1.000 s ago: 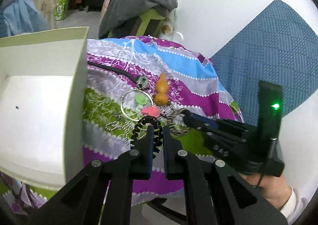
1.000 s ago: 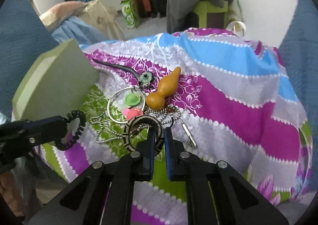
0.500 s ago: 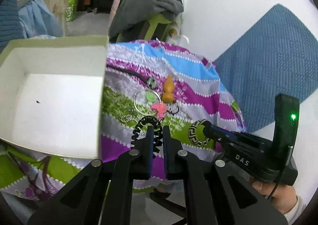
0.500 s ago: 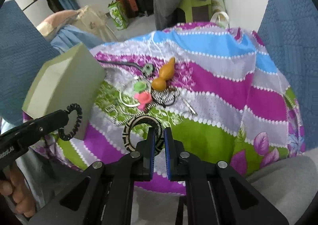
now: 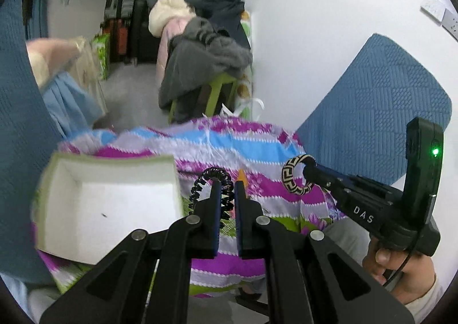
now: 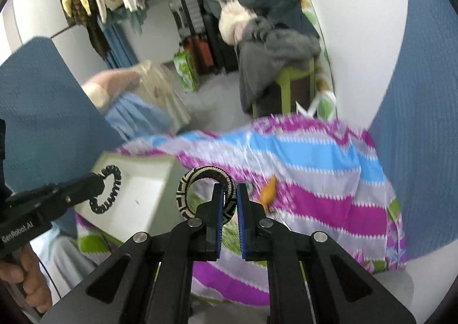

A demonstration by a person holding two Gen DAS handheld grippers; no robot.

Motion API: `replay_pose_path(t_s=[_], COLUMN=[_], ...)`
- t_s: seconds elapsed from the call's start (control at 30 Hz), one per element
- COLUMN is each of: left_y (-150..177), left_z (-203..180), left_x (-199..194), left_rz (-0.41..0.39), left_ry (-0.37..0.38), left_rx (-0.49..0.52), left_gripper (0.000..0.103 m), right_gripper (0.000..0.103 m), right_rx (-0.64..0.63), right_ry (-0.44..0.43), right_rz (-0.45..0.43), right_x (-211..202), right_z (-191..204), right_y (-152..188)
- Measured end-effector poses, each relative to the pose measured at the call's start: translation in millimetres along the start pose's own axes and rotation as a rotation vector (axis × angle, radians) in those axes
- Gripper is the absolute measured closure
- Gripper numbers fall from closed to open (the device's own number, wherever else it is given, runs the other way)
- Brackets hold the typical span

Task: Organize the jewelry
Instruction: 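Carry the hair tie and bangle over the green box with both tools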

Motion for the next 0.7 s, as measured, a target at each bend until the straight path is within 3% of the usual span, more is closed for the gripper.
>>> replay_pose_path(t_s=[0.3,0.6,0.7], left_y=[-28,-12,-1], left_z=[31,101,123], left_x=[-40,-43,-35], left_rz=[-0.058,-0.043,-0.019], left_ry=[-0.041,-0.138,-0.140], left_rx=[0.017,-0.030,-0.062], left_gripper=[0.095,0.095,0.095], right_gripper=[0.096,0.096,0.096], right_rx=[-0.056,-0.074,-0.093], right_ry=[-0.017,-0.064,-0.054], right_rz=[-0.089,0.029,0.057], right_x=[-15,42,57], right_z=[52,99,110], right_y=[-35,-11,-3])
Point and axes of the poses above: each gripper's, at about its wrist camera, not at the fingertips, and x roughly the way its jaws point, z to its left, y to its underside, the point moved 4 cm from there along x, roughly the way its jaws point, and after that the axes turned 4 degrees about y, right-handed, at the moved point
